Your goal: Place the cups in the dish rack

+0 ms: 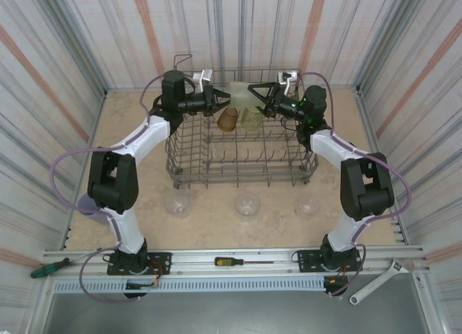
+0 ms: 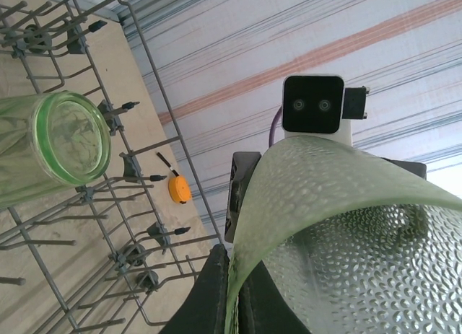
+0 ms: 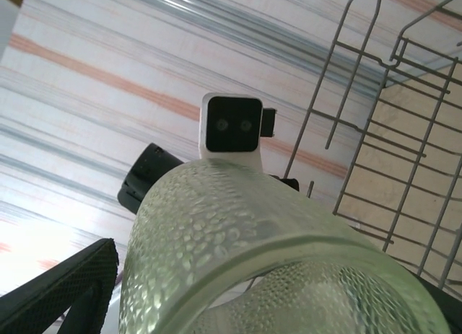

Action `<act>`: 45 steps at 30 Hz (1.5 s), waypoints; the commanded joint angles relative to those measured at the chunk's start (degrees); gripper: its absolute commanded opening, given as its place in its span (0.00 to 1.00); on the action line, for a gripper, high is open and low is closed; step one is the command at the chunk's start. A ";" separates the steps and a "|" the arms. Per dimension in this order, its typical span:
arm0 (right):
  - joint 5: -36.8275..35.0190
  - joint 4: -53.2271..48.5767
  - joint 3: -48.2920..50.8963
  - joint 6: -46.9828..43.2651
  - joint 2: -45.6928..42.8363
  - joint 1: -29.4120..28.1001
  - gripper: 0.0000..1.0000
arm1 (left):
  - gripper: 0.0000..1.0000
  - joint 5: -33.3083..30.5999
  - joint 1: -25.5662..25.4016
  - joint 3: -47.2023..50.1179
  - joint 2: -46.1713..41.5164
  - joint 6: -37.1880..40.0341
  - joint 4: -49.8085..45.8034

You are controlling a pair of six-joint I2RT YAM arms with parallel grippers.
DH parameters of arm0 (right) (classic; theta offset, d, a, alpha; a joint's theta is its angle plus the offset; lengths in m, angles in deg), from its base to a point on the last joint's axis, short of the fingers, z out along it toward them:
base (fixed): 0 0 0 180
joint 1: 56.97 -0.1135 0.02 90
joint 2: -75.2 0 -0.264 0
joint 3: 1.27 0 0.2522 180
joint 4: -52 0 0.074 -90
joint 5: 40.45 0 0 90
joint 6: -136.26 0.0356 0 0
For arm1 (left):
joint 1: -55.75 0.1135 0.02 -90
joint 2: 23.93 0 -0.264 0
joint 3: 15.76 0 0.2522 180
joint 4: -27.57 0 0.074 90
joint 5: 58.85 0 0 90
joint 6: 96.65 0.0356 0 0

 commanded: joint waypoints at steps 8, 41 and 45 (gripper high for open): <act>-0.94 7.59 0.65 3.23 -0.93 -0.61 0.60 | 0.00 0.46 -0.49 -1.80 0.59 0.64 -0.52; -6.67 -14.58 3.16 -14.26 -13.31 -0.53 0.55 | 0.94 -8.15 4.60 1.19 -14.77 14.41 -19.71; -8.11 -22.49 1.62 -19.53 -14.99 -0.62 0.55 | 0.99 -9.30 4.70 0.16 -16.14 14.55 -24.87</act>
